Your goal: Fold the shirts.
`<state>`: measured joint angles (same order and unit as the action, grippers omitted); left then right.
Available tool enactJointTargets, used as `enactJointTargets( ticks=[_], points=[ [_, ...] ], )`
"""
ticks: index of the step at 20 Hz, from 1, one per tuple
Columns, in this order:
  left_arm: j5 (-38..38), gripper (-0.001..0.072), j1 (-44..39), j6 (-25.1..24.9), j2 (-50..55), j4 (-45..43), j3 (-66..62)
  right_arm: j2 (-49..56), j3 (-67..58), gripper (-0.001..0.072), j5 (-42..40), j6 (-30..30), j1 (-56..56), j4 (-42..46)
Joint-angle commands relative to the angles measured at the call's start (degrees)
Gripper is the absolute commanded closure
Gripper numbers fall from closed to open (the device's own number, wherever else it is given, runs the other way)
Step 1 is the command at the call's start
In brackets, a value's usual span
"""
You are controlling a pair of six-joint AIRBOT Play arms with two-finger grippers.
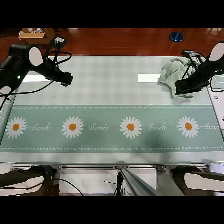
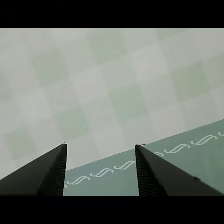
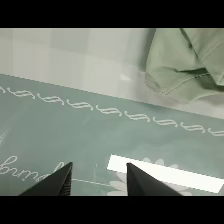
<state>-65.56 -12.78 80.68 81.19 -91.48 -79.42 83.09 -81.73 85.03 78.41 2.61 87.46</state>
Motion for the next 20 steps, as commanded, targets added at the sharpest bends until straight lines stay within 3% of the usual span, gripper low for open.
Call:
enactJointTargets(
  ticks=[1, 16, 20],
  points=[
    [0.0, 0.0184, -0.04, 0.0, 0.0, 0.0, -0.02, 0.02, -0.04, 0.0341, 0.02, 0.0, -0.04, 0.0],
    [0.02, 0.0184, -0.04, 0.09, 0.0, 0.0, -0.02, 0.02, -0.04, 0.0341, -0.15, 0.52, -0.04, -0.31],
    [0.17, 0.0184, -0.07, 0.17, 0.04, 2.99, -0.02, 0.02, -0.04, 0.0341, -0.37, 2.89, 0.2, -6.56]
  ],
)
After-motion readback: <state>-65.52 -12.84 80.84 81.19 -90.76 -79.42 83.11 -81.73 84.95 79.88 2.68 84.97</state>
